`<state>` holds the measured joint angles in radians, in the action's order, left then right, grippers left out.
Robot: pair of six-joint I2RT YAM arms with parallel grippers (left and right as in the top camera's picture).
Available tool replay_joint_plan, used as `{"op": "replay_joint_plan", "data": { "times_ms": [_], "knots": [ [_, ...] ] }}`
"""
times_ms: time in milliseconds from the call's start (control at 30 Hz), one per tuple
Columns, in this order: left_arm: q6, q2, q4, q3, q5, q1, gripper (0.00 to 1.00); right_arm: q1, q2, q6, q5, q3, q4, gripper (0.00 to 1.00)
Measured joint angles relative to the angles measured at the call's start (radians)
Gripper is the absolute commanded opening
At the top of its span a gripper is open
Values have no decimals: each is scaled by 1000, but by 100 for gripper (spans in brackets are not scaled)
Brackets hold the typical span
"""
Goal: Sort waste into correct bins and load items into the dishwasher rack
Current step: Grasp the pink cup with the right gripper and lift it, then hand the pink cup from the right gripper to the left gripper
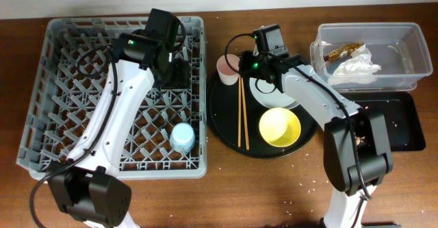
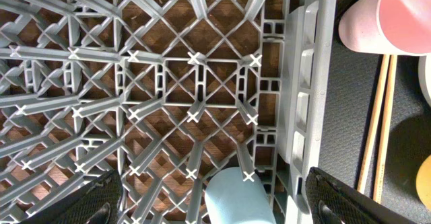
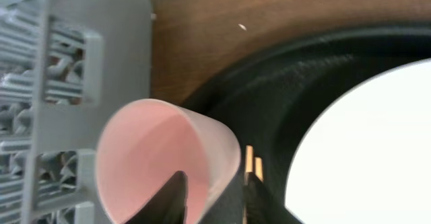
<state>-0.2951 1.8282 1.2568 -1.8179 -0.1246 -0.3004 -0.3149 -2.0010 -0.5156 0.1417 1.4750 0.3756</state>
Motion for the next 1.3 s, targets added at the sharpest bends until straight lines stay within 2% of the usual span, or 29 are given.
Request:
{"op": "replay_joint_plan", "data": {
  "times_ms": [267,300,333,367,533,733,800,833,900,1000,1133,1300],
  "knots": [
    [0,0,0,0,0,0,87,0,-52,0,-21,0,3,27],
    [0,0,0,0,0,0,87,0,-52,0,-21,0,1,21],
    [0,0,0,0,0,0,87,0,-52,0,-21,0,-3,10],
    [0,0,0,0,0,0,87,0,-52,-2,-21,0,-5,4],
    [0,0,-1,0,0,0,85,3,-52,-1,9,0,-3,4],
    [0,0,-14,0,35,0,85,77,-51,-2,254,0,61,4],
    [0,0,-14,0,80,0,87,154,-50,5,399,0,119,4],
    [0,0,-14,0,109,0,93,186,-47,17,449,0,131,4],
    [0,0,-17,0,149,1,98,278,-34,70,626,0,175,4],
    [0,0,-53,0,304,15,99,369,-7,167,843,0,243,4],
    [0,0,-164,11,497,43,99,366,7,315,1047,0,330,4],
    [0,0,-323,105,772,73,99,319,7,375,1140,0,322,4]
  ]
}}
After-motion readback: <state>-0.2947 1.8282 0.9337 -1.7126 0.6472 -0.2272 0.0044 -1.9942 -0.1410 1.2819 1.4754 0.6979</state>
